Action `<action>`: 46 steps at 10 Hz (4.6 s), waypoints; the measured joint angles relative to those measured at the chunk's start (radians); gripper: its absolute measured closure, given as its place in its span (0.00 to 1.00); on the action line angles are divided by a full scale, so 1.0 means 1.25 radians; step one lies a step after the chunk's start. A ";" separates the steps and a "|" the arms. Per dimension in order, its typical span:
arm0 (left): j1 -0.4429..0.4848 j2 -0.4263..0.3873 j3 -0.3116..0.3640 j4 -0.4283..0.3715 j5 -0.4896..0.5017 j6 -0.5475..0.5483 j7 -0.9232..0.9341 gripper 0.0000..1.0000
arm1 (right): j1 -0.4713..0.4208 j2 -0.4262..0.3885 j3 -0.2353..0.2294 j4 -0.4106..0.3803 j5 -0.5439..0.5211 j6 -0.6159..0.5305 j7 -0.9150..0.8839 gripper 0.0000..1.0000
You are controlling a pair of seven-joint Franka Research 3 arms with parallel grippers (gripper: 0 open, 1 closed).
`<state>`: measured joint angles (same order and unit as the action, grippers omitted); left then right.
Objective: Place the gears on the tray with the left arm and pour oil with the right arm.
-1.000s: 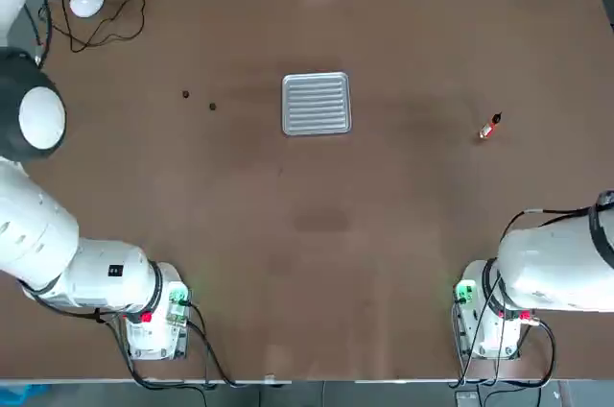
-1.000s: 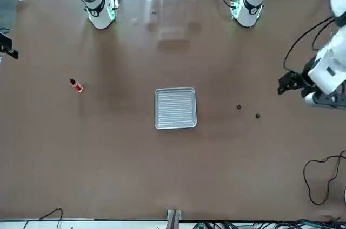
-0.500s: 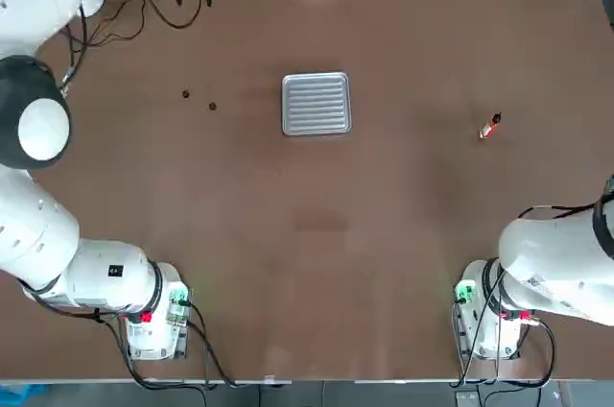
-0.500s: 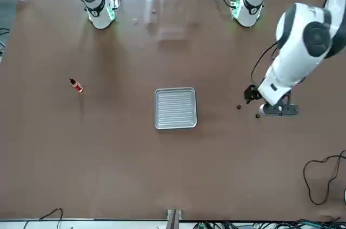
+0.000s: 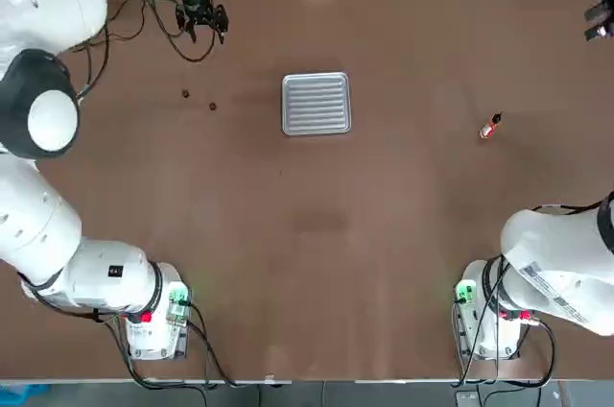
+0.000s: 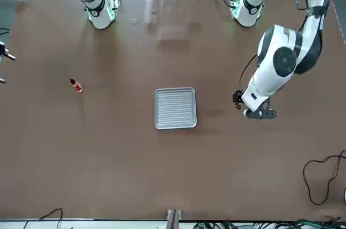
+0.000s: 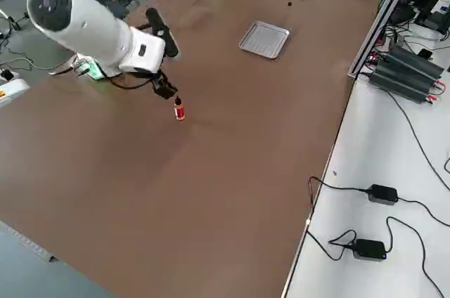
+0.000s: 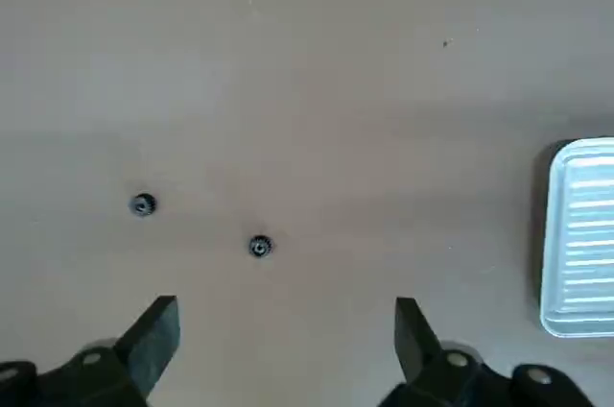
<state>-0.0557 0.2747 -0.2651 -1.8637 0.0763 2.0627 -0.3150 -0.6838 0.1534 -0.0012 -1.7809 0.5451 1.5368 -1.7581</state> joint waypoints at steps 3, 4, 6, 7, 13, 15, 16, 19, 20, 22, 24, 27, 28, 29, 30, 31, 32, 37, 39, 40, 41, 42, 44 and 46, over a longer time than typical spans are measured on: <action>0.003 0.058 0.000 -0.052 0.001 0.102 -0.015 0.01 | -0.065 0.064 0.000 -0.107 0.105 -0.010 -0.334 0.04; 0.003 0.068 0.001 -0.097 0.001 0.172 -0.015 0.01 | -0.078 0.116 0.000 -0.117 0.130 -0.019 -0.414 0.04; 0.005 0.095 0.002 -0.148 0.033 0.248 -0.020 0.01 | -0.089 0.221 0.000 -0.117 0.173 -0.038 -0.520 0.04; 0.006 0.109 0.002 -0.151 0.072 0.255 -0.039 0.01 | -0.093 0.262 0.000 -0.116 0.186 -0.052 -0.562 0.04; 0.026 0.162 0.003 -0.198 0.178 0.355 -0.107 0.01 | -0.095 0.452 0.013 -0.112 0.269 -0.064 -0.728 0.07; 0.037 0.166 0.004 -0.203 0.179 0.361 -0.107 0.01 | -0.091 0.484 0.018 -0.110 0.294 -0.066 -0.771 0.07; 0.037 0.166 0.004 -0.204 0.180 0.361 -0.107 0.02 | -0.089 0.493 0.020 -0.109 0.298 -0.069 -0.783 0.08; 0.043 0.166 0.003 -0.216 0.180 0.363 -0.107 0.04 | -0.083 0.522 0.024 -0.106 0.300 -0.069 -0.787 0.09; 0.046 0.166 0.003 -0.223 0.180 0.365 -0.107 0.05 | -0.083 0.531 0.024 -0.105 0.300 -0.069 -0.788 0.09; 0.047 0.164 0.003 -0.233 0.180 0.369 -0.107 0.07 | -0.083 0.549 0.024 -0.104 0.300 -0.070 -0.794 0.11; 0.048 0.159 0.003 -0.236 0.180 0.370 -0.108 0.08 | -0.083 0.559 0.024 -0.102 0.302 -0.070 -0.795 0.23; 0.054 0.157 0.003 -0.240 0.180 0.370 -0.108 0.14 | -0.083 0.559 0.025 -0.101 0.302 -0.074 -0.795 0.42; 0.060 0.157 0.003 -0.240 0.180 0.370 -0.108 0.16 | -0.083 0.559 0.025 -0.101 0.302 -0.075 -0.795 0.43; 0.064 0.157 0.003 -0.241 0.180 0.370 -0.108 0.21 | -0.083 0.559 0.025 -0.100 0.302 -0.077 -0.795 0.46; 0.066 0.157 0.002 -0.241 0.180 0.370 -0.108 0.22 | -0.083 0.559 0.025 -0.100 0.302 -0.078 -0.795 0.47; 0.066 0.157 0.001 -0.241 0.180 0.371 -0.108 0.28 | -0.083 0.559 0.025 -0.100 0.303 -0.079 -0.795 0.49; 0.066 0.157 0.000 -0.241 0.180 0.372 -0.108 0.32 | -0.083 0.559 0.025 -0.100 0.303 -0.080 -0.795 0.54; 0.066 0.152 -0.004 -0.243 0.180 0.373 -0.113 0.55 | -0.076 0.559 0.028 -0.098 0.304 -0.097 -0.795 0.69; 0.066 0.151 -0.005 -0.244 0.180 0.373 -0.114 0.62 | -0.053 0.559 0.029 -0.077 0.324 -0.105 -0.782 0.69; 0.066 0.151 -0.005 -0.244 0.180 0.373 -0.114 0.68 | -0.034 0.559 0.030 -0.056 0.331 -0.115 -0.768 0.69; 0.066 0.151 -0.005 -0.244 0.180 0.373 -0.115 0.70 | -0.015 0.558 0.033 -0.036 0.337 -0.122 -0.755 0.69; 0.067 0.151 -0.005 -0.244 0.180 0.373 -0.118 0.72 | -0.004 0.555 0.042 -0.016 0.344 -0.127 -0.734 0.69; 0.067 0.151 -0.005 -0.244 0.180 0.373 -0.123 0.74 | 0.003 0.546 0.060 0.021 0.346 -0.144 -0.686 0.69; 0.067 0.150 -0.005 -0.244 0.180 0.374 -0.129 0.75 | 0.003 0.541 0.073 0.028 0.346 -0.150 -0.674 0.69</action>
<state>0.0282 0.4622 -0.2719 -2.1686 0.3013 2.5296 -0.4759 -0.6795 0.8294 0.0899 -1.7459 0.9779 1.3497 -2.6010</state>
